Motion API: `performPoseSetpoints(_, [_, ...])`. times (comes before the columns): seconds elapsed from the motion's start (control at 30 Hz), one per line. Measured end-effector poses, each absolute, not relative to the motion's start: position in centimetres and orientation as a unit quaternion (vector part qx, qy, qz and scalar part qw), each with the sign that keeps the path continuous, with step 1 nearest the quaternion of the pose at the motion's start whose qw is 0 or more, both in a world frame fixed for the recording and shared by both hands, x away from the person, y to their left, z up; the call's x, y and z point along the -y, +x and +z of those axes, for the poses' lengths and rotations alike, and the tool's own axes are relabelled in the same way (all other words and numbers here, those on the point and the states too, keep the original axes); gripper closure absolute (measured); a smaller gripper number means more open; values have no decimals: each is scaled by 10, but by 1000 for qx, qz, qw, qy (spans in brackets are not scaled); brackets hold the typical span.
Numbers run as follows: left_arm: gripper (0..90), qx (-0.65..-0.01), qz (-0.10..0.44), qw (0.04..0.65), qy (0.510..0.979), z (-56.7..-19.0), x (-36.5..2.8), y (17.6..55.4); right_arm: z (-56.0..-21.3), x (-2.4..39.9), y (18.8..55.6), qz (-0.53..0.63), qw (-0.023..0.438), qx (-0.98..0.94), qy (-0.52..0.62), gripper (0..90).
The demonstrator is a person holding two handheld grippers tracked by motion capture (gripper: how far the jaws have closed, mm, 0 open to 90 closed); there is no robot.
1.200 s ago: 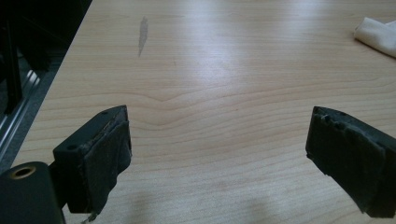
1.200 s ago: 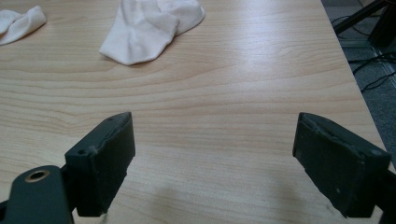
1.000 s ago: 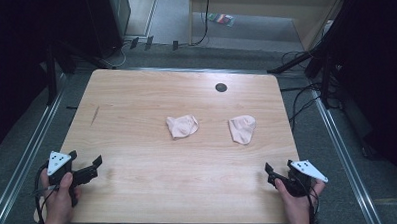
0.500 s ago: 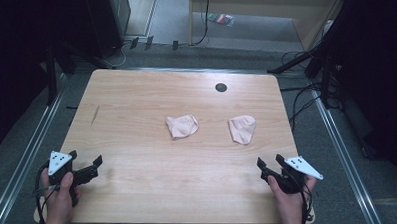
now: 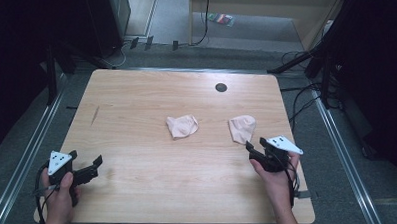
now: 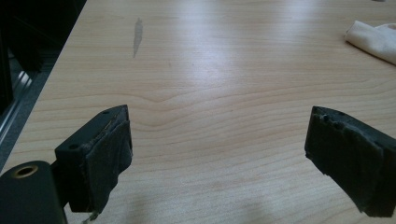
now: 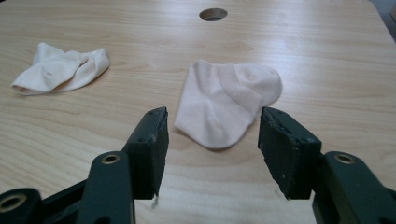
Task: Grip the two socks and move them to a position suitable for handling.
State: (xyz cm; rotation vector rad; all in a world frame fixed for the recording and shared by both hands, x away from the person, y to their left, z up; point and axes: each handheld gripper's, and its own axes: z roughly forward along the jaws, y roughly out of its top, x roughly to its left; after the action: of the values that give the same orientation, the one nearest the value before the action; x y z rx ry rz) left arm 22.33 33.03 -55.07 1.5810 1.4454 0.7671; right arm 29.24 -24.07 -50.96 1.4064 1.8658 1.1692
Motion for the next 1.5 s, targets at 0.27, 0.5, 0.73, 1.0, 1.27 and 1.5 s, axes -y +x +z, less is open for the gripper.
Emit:
performPoseSetpoints(0.27, [76, -576, 306, 422, 630, -551, -330, 223, -517, 230, 322, 410, 256, -697, 530, 423])
performPoseSetpoints(0.5, [76, -575, 305, 420, 632, -551, -330, 223, -520, 225, 348, 395, 250, -705, 533, 396])
performPoseSetpoints(0.73, [77, -575, 305, 421, 632, -551, -330, 224, -527, 225, 374, 373, 245, -709, 546, 356])
performPoseSetpoints(1.0, [76, -575, 305, 420, 633, -551, -330, 224, -538, 219, 396, 344, 243, -724, 546, 297])
performPoseSetpoints(1.27, [77, -575, 304, 420, 633, -551, -330, 224, -544, 215, 398, 340, 239, -726, 548, 623])
performPoseSetpoints(1.5, [77, -574, 308, 420, 632, -551, -329, 224, -539, 212, 394, 333, 238, -731, 546, 804])
